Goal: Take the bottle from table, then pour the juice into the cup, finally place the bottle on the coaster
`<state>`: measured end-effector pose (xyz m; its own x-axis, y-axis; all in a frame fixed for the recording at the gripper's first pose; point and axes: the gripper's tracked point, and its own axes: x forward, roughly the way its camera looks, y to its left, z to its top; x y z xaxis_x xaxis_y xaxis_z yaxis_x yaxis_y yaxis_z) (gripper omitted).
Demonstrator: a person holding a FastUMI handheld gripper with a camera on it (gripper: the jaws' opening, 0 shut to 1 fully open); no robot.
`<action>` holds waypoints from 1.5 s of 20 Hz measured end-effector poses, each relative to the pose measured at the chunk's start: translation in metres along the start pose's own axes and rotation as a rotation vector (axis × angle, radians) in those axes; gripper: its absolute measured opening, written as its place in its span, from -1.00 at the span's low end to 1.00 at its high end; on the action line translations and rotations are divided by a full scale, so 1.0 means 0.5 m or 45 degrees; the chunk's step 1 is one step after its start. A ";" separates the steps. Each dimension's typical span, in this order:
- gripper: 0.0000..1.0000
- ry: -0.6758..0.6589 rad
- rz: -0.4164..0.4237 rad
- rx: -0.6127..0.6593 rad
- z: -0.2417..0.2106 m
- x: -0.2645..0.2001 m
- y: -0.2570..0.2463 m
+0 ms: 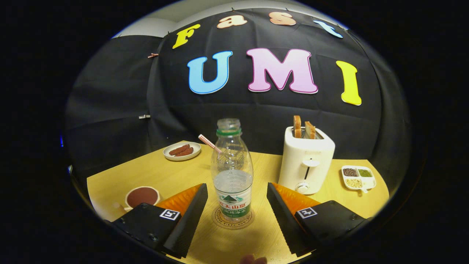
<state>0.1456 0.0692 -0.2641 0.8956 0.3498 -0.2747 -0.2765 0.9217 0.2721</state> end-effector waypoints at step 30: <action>0.96 -0.109 -0.361 -0.030 0.290 -0.351 -0.045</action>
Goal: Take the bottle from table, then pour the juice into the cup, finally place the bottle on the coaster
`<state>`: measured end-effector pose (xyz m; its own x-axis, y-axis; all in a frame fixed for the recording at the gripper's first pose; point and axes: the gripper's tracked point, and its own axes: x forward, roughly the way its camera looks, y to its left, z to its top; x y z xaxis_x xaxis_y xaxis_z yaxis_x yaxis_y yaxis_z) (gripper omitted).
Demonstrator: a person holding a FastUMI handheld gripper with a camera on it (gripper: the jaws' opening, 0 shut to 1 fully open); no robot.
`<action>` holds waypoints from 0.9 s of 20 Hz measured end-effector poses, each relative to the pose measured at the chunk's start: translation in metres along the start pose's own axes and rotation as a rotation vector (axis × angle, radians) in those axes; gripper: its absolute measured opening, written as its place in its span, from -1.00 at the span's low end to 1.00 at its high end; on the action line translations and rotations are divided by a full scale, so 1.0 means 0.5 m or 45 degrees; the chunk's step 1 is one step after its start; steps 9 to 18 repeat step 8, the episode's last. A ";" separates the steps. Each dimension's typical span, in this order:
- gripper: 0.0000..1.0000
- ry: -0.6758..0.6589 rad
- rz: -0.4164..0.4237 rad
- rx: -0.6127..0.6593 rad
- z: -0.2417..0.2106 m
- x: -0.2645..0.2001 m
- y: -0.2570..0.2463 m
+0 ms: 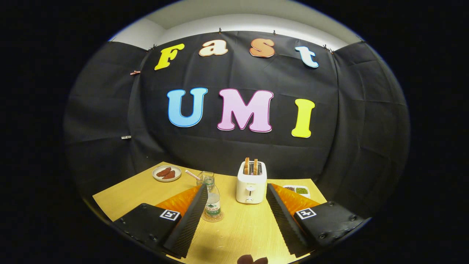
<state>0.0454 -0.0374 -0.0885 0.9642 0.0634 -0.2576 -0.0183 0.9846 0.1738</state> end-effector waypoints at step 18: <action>0.95 -0.041 0.008 -0.013 0.047 -0.038 0.010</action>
